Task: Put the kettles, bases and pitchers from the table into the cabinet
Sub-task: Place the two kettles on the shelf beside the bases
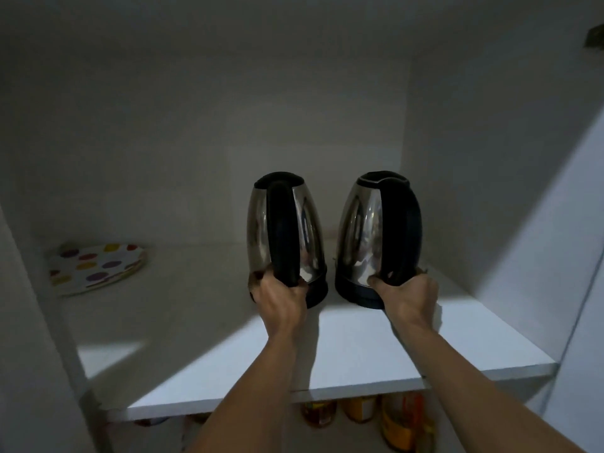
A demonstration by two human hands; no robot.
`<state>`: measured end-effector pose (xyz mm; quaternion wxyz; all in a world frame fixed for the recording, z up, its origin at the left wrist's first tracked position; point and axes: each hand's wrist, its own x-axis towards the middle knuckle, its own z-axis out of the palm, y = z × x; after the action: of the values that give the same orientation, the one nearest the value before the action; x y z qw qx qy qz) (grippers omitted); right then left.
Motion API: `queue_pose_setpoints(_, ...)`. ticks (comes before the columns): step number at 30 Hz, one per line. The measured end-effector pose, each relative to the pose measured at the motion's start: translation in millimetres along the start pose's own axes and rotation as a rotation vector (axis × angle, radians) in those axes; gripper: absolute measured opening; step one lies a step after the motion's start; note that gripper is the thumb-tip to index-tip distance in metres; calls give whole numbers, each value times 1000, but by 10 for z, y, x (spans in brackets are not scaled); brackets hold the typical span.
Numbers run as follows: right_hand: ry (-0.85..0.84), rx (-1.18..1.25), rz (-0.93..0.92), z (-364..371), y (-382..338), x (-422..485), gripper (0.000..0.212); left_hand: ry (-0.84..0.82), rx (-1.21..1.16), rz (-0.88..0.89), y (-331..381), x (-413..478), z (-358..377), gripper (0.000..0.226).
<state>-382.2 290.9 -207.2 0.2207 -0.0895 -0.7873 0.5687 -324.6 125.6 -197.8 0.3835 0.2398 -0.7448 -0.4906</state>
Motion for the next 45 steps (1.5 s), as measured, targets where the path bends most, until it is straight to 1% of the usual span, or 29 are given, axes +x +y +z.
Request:
queue_pose_setpoints(2, -10, 11, -29, 169, 4, 194, 56, 10, 0, 0, -56, 178, 176, 33)
queue_pose_setpoints(6, -69, 24, -57, 481, 47, 635, 57, 6, -30, -74, -112, 536, 493, 41)
queue_pose_setpoints(10, -133, 18, -73, 741, 82, 1027, 60, 31, -30, -45, -149, 832, 781, 42)
queue_pose_setpoints(12, -147, 12, -69, 838, 79, 1147, 60, 42, -5, -58, -145, 960, 910, 40)
queue_pose_setpoints(19, -192, 37, -67, 1038, 48, 1402, 62, 43, 7, -80, -145, 1144, 1121, 35)
queue_pose_setpoints(22, -200, 37, -40, 1017, 23, 1431, 68, 8, 21, -102, -104, 1108, 1064, 45)
queue_pose_setpoints(25, -264, 56, 42, 917, 86, 1405, 85, -95, 120, -186, -114, 1004, 908, 68)
queue_pose_setpoints(26, -295, 46, 50, 870, 112, 1385, 87, -134, 162, -208, -121, 965, 845, 69)
queue_pose_setpoints(29, -351, 11, 31, 725, 145, 1320, 83, -202, 295, -215, -62, 861, 684, 62)
queue_pose_setpoints(32, -412, -43, 12, 557, 86, 1133, 91, -242, 390, -241, 88, 642, 521, 59)
queue_pose_setpoints(35, -466, -104, -13, 360, -9, 808, 101, -290, 481, -159, 199, 304, 280, 61)
queue_pose_setpoints(37, -451, -134, -30, 236, -81, 501, 96, -251, 521, -78, 258, 9, 14, 51)
queue_pose_setpoints(40, -412, -105, -60, -1, -224, -167, 67, -185, 544, -48, 302, -466, -547, 46)
queue_pose_setpoints(42, -478, -137, -137, -199, -320, -722, 55, -150, 553, -35, 284, -798, -1002, 45)
queue_pose_setpoints(45, -612, -182, -258, -487, -474, -1564, 45, -39, 571, -52, 297, -1312, -1759, 44)
